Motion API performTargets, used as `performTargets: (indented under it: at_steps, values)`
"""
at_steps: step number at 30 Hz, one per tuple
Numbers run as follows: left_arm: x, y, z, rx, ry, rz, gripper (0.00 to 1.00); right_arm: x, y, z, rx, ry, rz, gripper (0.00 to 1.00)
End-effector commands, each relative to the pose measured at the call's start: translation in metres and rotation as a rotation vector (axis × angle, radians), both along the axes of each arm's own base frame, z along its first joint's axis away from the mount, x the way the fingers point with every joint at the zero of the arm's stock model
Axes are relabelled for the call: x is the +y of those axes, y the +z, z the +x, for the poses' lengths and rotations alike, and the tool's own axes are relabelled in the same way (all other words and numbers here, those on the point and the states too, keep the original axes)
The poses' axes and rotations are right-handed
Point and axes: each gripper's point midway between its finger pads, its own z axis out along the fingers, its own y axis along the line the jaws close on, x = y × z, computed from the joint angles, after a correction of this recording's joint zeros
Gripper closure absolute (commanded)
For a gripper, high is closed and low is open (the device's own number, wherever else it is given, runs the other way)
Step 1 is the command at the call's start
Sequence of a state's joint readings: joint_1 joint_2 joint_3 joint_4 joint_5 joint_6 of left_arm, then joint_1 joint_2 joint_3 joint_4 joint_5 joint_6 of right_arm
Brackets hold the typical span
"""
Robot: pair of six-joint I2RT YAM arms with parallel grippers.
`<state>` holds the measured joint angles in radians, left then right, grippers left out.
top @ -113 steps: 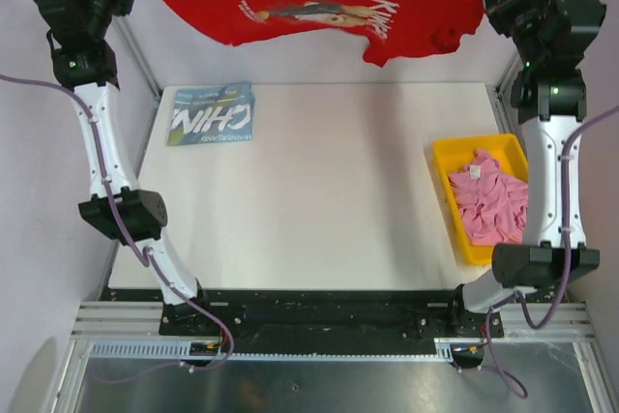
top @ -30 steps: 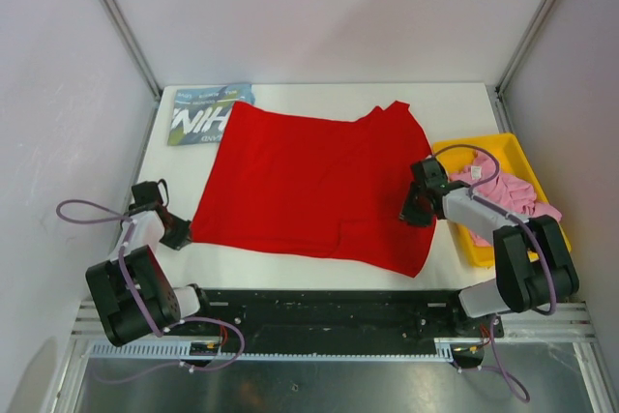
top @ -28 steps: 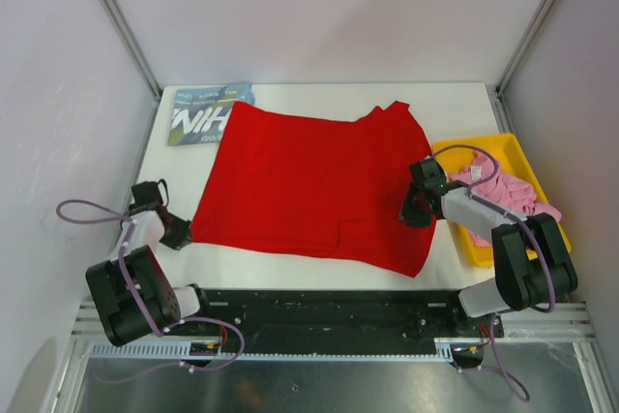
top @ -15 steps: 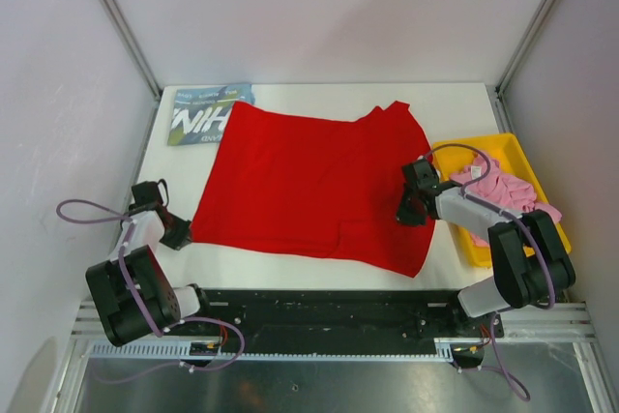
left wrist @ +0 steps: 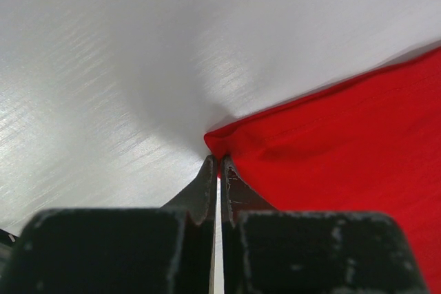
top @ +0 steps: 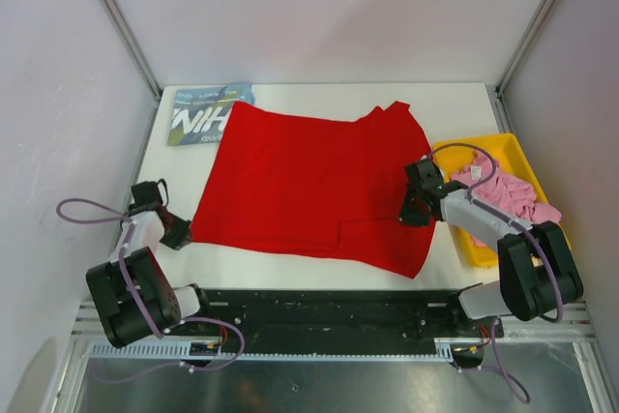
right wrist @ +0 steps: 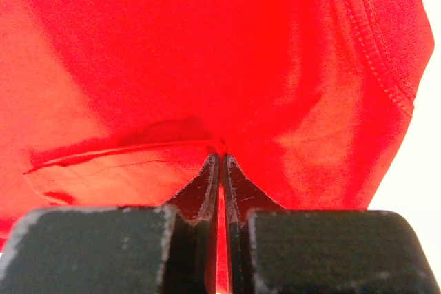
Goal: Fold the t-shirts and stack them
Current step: Grap the side of the flattened tshirt closest away from the robot with both arms
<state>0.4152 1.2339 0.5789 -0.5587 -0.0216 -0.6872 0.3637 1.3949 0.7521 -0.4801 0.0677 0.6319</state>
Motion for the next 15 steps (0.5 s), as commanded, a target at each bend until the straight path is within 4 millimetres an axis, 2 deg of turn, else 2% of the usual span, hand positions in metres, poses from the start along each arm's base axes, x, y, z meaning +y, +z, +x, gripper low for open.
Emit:
performTargets:
  at_steps: [1,8,15]
  values:
    - [0.007,0.018,0.015,-0.063,-0.039,0.047,1.0,-0.003,0.018,0.004,-0.037,-0.007,-0.017,0.97]
    - [-0.005,0.029,0.035,-0.081,-0.119,0.075,1.0,-0.004,0.034,0.009,-0.071,-0.004,-0.02,1.0]
    - [-0.013,0.042,0.057,-0.109,-0.144,0.1,1.0,-0.01,0.061,0.021,-0.151,-0.021,-0.02,1.0]
